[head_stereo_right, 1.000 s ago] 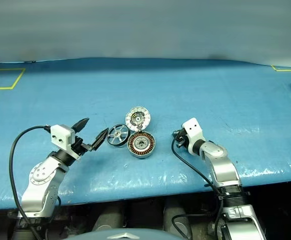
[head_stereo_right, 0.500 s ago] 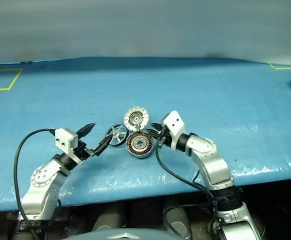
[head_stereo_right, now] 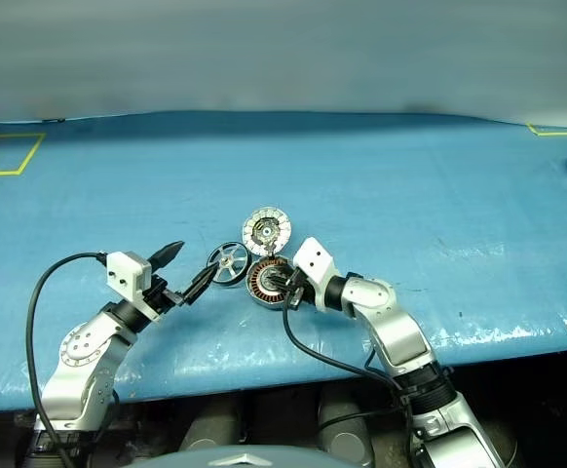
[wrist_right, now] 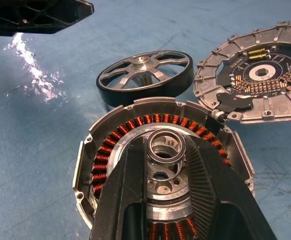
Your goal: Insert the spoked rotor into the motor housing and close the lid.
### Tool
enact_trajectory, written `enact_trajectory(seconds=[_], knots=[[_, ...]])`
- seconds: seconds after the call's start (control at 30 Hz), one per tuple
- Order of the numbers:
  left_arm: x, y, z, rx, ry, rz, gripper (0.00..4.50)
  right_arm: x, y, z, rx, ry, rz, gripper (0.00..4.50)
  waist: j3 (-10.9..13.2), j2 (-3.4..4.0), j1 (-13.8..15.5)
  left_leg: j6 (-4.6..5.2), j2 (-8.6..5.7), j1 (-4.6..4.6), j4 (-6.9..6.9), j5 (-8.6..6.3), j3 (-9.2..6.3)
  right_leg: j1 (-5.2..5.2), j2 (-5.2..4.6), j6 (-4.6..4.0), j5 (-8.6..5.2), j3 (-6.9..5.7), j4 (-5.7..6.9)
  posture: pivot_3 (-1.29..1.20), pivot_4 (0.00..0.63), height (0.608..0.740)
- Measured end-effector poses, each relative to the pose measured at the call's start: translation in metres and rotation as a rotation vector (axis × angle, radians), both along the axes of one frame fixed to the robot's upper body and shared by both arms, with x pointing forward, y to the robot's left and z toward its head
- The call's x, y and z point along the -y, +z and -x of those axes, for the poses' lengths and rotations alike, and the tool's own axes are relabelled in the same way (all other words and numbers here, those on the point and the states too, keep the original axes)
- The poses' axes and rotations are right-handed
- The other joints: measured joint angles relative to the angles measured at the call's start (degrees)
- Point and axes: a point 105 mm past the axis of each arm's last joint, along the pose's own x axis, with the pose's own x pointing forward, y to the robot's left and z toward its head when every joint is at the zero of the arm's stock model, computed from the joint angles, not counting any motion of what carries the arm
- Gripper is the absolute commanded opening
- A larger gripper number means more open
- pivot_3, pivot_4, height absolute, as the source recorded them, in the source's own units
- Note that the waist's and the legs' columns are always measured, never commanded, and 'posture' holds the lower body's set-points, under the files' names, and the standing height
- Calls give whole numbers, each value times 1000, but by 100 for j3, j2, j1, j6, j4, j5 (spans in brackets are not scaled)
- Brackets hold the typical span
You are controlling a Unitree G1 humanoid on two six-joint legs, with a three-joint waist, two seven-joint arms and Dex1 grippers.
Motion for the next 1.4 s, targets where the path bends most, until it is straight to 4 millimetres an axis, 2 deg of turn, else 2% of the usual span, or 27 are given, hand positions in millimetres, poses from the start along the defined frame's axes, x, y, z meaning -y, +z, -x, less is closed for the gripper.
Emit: enact_trajectory(seconds=[1.33, 1.4], knots=[[-4, 0, -2, 3, 38, -14, 4500, 0, -3, 3, 40, 27, 32, 739, 0, 0, 0, 0, 0, 1, 1, 0, 0, 2, 0, 0, 0, 0, 1, 0, 150, 740], [-4, 0, -2, 3, 40, -14, 4500, 0, -4, 3, 31, 35, 32, 1485, 0, 0, 0, 0, 0, 1, 0, 0, 0, 2, 0, 0, 0, 0, 0, 0, 150, 740]])
